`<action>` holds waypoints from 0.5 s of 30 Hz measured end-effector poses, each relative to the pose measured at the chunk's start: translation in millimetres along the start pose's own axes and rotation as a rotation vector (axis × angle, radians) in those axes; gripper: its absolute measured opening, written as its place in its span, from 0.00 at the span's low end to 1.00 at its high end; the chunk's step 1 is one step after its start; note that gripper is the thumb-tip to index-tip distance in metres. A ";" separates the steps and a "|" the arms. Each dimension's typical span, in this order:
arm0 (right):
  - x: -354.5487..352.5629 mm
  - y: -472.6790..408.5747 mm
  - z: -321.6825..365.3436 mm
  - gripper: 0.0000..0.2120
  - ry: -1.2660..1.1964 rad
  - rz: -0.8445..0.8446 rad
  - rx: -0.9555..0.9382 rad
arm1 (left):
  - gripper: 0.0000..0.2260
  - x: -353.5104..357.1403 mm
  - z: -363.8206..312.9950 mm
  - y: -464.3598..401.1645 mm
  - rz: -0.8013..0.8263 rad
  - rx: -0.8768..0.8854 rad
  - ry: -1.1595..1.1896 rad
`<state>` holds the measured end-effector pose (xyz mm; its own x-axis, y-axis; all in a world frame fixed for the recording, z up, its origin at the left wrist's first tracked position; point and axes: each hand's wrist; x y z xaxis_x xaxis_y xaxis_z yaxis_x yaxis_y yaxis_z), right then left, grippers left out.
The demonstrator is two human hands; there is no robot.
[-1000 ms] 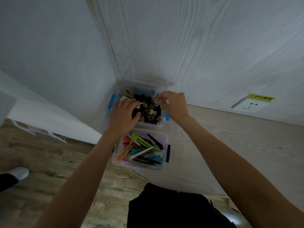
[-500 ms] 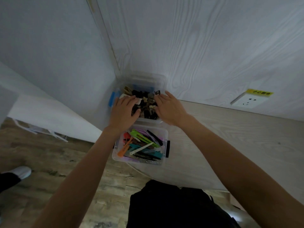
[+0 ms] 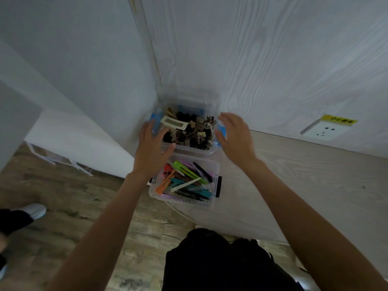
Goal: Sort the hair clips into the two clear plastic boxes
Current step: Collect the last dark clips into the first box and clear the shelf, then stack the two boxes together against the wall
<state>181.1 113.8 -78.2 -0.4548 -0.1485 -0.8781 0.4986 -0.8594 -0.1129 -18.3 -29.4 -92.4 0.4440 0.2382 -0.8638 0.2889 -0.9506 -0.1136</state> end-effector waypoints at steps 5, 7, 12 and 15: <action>-18.0 -54.0 31.8 0.22 0.112 -0.051 -0.069 | 0.30 -3.5 -4.2 -2.5 0.033 -0.125 0.109; -11.0 -62.4 38.1 0.23 0.196 -0.020 -0.059 | 0.32 -5.6 -4.7 -3.5 0.030 -0.133 0.109; -12.3 -70.7 27.8 0.16 0.360 -0.064 -0.028 | 0.37 -6.9 -3.9 -5.5 -0.015 -0.114 0.192; -33.3 -64.3 24.8 0.10 0.325 -0.107 -0.003 | 0.41 -3.7 -7.3 -4.6 -0.007 -0.101 0.261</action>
<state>145.9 161.9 -30.2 -0.2456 0.1066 -0.9635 0.4630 -0.8603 -0.2133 -15.0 -24.4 -85.1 0.6410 0.3005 -0.7062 0.3704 -0.9270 -0.0582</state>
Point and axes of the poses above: each hand's wrist, its own y-axis away from the middle knuckle, its own x-axis out of the palm, z = x × y, and after that the axes turned 11 degrees about x, right-handed
